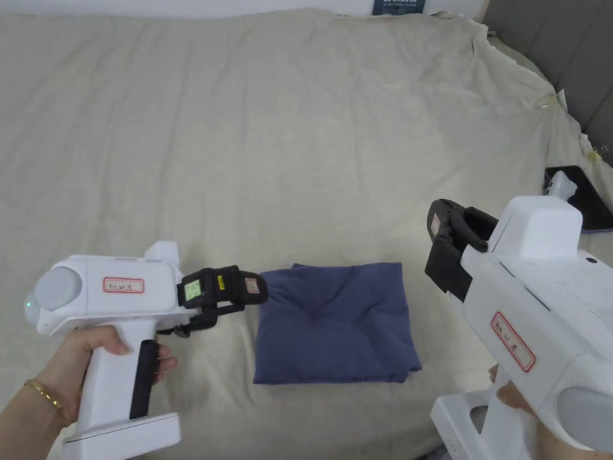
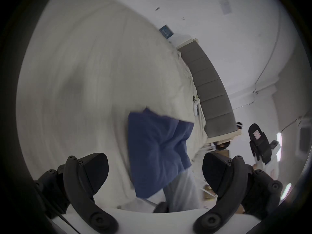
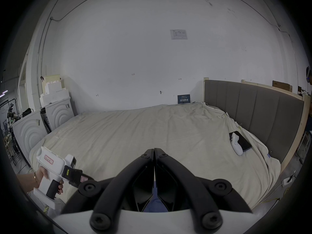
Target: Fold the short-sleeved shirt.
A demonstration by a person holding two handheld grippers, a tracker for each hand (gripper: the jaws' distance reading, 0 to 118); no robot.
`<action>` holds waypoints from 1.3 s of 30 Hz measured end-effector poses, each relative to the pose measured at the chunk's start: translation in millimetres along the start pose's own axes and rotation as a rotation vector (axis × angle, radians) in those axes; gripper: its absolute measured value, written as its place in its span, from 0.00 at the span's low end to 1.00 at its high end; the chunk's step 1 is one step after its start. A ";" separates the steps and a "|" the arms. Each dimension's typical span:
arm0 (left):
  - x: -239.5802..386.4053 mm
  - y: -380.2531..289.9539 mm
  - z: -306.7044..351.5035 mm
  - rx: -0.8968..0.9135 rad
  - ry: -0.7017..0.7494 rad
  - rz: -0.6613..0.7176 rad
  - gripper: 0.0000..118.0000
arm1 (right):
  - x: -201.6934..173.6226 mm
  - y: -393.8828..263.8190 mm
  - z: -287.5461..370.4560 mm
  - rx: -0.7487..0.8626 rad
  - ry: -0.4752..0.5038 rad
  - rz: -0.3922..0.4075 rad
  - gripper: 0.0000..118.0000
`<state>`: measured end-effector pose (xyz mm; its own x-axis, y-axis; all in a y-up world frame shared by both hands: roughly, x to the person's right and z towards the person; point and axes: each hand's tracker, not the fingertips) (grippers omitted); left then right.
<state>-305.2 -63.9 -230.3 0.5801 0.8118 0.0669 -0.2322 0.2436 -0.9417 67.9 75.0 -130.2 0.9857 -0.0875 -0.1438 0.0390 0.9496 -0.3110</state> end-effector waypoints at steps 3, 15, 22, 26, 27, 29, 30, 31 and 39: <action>-18.3 -9.7 -12.3 -0.067 -0.026 0.060 0.97 | -1.7 0.9 -1.2 -0.007 -0.001 0.007 0.00; -18.5 -6.7 -69.6 -0.107 -0.200 0.097 0.97 | 4.6 -8.1 -9.0 -0.066 -0.040 0.018 0.00; -14.1 0.5 -82.6 -0.135 0.037 -0.018 0.37 | 10.3 -19.9 -22.2 -0.116 -0.049 0.009 0.00; -11.9 -4.1 -81.3 -0.111 -0.028 0.026 0.24 | 5.4 -23.7 -31.1 -0.131 -0.029 0.009 0.00; -6.9 -5.2 -81.7 -0.106 -0.003 0.001 0.22 | 3.4 -24.9 -34.0 -0.138 -0.019 0.016 0.00; 0.6 -5.2 -79.4 -0.100 0.038 0.025 0.20 | -0.6 -26.9 -38.4 -0.145 -0.003 0.033 0.00; 6.1 -5.9 -79.1 -0.096 0.071 0.035 0.19 | -5.4 -27.4 -39.7 -0.144 0.004 0.040 0.00; 12.1 -6.6 -79.1 -0.092 0.106 0.056 0.18 | -9.5 -29.2 -41.5 -0.140 0.012 0.048 0.00; 58.2 -15.7 -71.6 -0.050 0.210 -0.002 0.17 | -37.1 -74.8 -77.5 -0.189 0.043 0.090 0.00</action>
<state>-211.8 -58.5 -235.2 0.7314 0.6819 0.0038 -0.1947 0.2142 -0.9572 15.7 -16.1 -174.4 0.9758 -0.0211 -0.2177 -0.0848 0.8810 -0.4655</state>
